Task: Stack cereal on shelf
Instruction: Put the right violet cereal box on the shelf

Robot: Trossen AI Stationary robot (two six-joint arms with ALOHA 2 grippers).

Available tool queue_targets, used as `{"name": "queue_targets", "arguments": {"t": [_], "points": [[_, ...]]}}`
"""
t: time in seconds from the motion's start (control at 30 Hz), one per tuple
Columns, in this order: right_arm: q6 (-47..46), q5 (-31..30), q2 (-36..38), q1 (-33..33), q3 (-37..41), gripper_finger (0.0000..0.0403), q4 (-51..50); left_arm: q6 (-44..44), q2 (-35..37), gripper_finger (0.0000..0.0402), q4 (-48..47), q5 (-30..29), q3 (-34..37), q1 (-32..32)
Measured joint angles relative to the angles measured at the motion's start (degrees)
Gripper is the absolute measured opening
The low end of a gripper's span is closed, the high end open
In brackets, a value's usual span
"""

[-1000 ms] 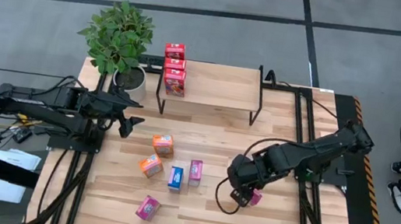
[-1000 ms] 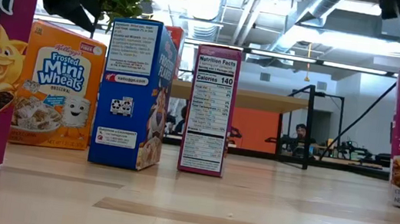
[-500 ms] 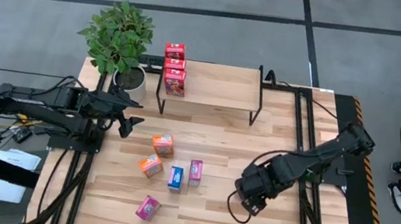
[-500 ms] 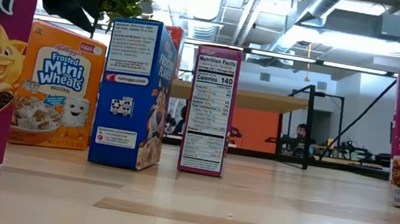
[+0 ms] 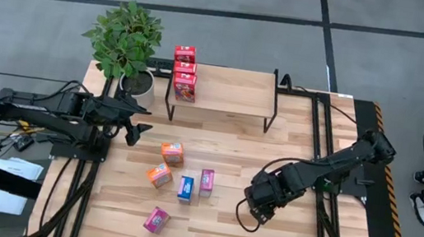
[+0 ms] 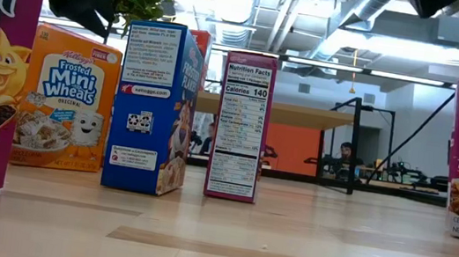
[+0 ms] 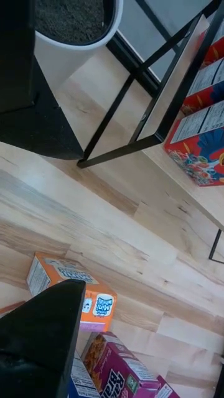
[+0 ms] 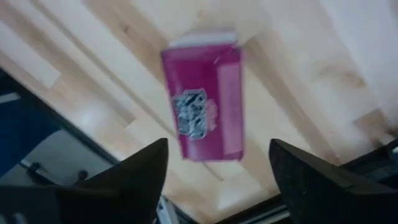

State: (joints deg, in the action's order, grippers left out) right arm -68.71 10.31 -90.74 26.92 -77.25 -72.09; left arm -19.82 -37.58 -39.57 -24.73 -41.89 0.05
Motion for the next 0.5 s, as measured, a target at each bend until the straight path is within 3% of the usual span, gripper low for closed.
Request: {"name": "queue_targets", "arguments": {"t": [0.23, 0.5], "points": [[1.5, -1.1, -0.5, 0.0, 0.0, 0.0373, 2.7, -0.4, 0.0, 0.0321, 0.0, 0.0, 0.0, 0.0], [1.8, -4.4, -0.5, 1.3, 0.0, 0.0388, 2.6, -0.4, 0.0, 0.0321, 0.0, -0.2, 0.0, 0.0]]}}
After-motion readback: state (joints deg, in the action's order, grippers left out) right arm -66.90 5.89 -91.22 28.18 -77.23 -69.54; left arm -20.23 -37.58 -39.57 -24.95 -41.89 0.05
